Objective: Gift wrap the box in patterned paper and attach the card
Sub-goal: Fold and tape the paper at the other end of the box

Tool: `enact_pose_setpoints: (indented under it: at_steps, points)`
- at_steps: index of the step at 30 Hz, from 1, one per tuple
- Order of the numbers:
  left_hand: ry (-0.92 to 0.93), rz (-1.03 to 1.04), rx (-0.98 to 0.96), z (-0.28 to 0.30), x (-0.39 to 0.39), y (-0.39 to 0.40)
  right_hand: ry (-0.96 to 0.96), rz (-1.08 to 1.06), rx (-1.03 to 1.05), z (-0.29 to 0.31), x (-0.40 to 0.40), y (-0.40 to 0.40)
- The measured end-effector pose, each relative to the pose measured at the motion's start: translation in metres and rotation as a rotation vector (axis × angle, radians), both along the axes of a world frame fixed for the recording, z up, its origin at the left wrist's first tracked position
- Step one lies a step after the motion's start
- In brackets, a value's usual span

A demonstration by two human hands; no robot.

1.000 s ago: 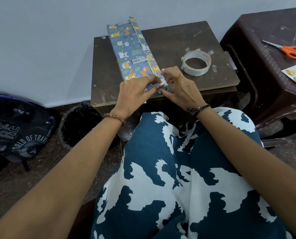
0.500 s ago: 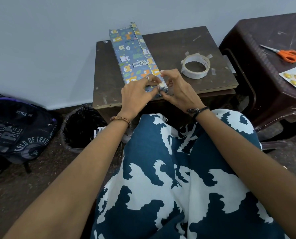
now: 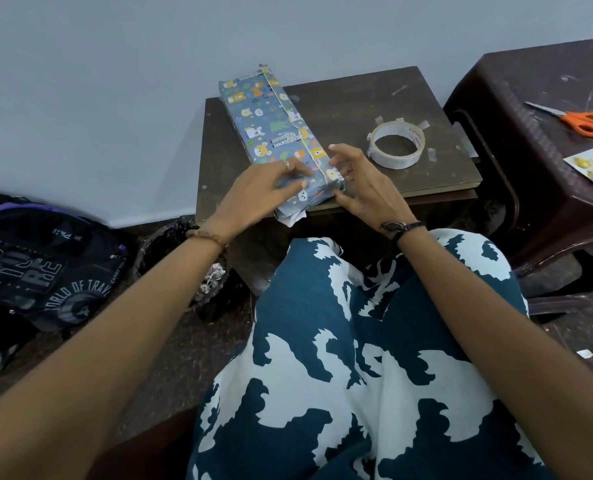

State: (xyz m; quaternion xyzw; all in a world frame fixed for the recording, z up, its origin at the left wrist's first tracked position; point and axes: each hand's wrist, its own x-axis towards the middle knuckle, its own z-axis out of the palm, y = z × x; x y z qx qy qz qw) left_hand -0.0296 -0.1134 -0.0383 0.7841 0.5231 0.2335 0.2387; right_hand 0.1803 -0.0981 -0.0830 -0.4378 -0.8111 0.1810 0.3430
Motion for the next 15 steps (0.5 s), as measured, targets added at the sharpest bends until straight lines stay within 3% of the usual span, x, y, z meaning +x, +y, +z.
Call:
enact_pose_setpoints:
  at_steps: [3, 6, 10, 15]
  points:
    - [0.273, -0.158, 0.029, -0.007, -0.019, -0.007, 0.052, -0.033, -0.064, 0.0, 0.003, 0.005]
    - [0.365, -0.243, 0.144, -0.016, -0.019, -0.008, 0.061, -0.028, -0.074, 0.001, 0.002, 0.008]
    - [0.507, -0.197, 0.387, -0.026, -0.005, -0.008, 0.09, -0.023, -0.097, 0.001, 0.002, 0.009]
    - [0.544, -0.078, 0.494, -0.04, 0.024, -0.009, 0.144, 0.013, -0.131, 0.0, 0.008, 0.011]
